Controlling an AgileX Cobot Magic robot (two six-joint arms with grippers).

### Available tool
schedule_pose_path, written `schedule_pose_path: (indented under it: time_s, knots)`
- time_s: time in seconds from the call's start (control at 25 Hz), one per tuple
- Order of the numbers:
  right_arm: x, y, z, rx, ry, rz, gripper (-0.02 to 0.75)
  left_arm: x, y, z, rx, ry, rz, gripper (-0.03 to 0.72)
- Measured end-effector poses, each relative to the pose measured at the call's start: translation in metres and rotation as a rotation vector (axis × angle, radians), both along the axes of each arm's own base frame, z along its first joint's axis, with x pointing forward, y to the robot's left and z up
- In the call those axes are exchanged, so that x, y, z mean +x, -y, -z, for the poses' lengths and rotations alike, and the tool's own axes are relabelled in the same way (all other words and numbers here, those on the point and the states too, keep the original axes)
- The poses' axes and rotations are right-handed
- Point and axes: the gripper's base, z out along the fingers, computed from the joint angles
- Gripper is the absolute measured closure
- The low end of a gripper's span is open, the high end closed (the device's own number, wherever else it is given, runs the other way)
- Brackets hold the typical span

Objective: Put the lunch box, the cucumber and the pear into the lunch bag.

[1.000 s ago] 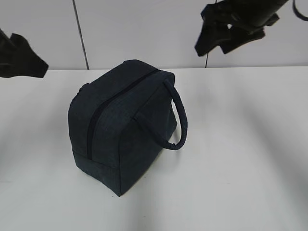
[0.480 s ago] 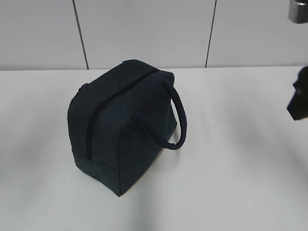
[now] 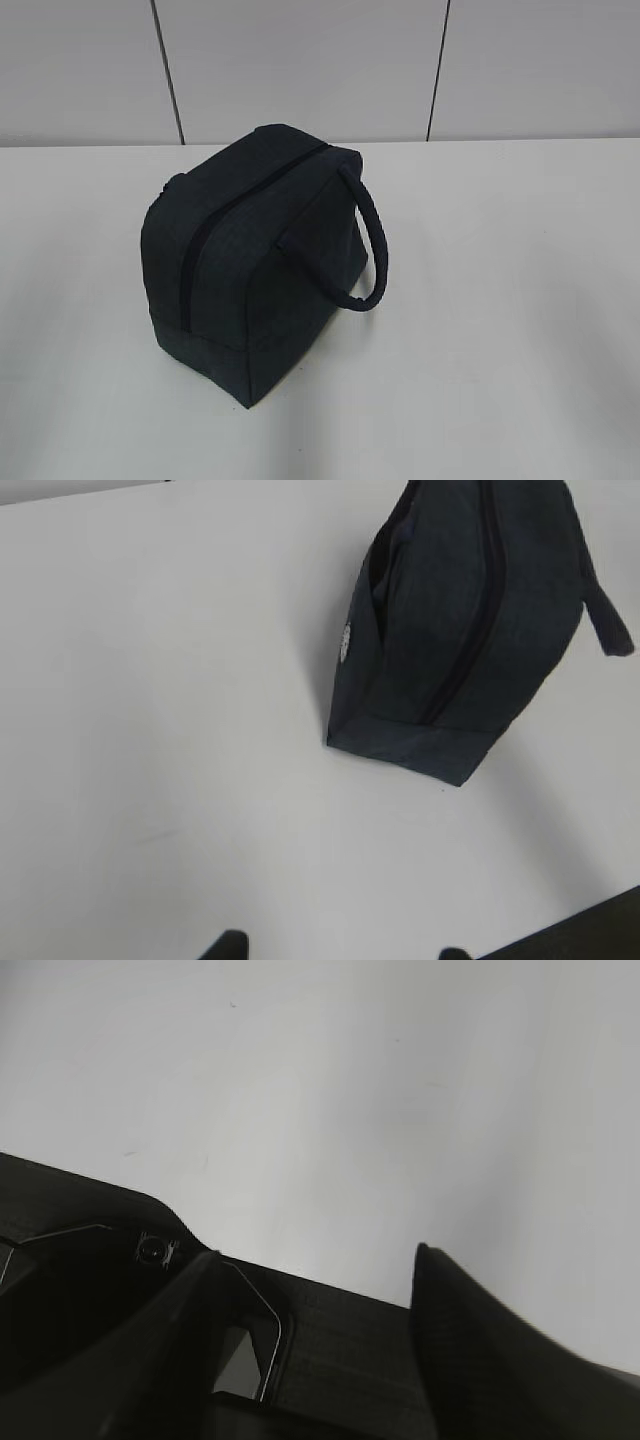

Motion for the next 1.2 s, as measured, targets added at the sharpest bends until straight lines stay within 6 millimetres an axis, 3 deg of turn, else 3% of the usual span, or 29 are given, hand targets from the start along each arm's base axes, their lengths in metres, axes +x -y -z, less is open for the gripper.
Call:
schedule_pose_path:
  time_s: [0.32, 0.64, 1.2]
  knots:
    - [-0.057, 0.02, 0.01, 0.0, 0.218, 0.019, 0.28, -0.038, -0.011, 0.031, -0.019, 0.06, 0.002, 0.36]
    - [-0.069, 0.027, 0.039, -0.024, 0.309, 0.03, 0.28, -0.053, -0.015, 0.038, -0.051, 0.174, -0.002, 0.371]
    - [-0.101, 0.032, 0.041, 0.07, 0.536, 0.015, 0.28, -0.065, -0.018, 0.041, -0.084, 0.263, -0.003, 0.374]
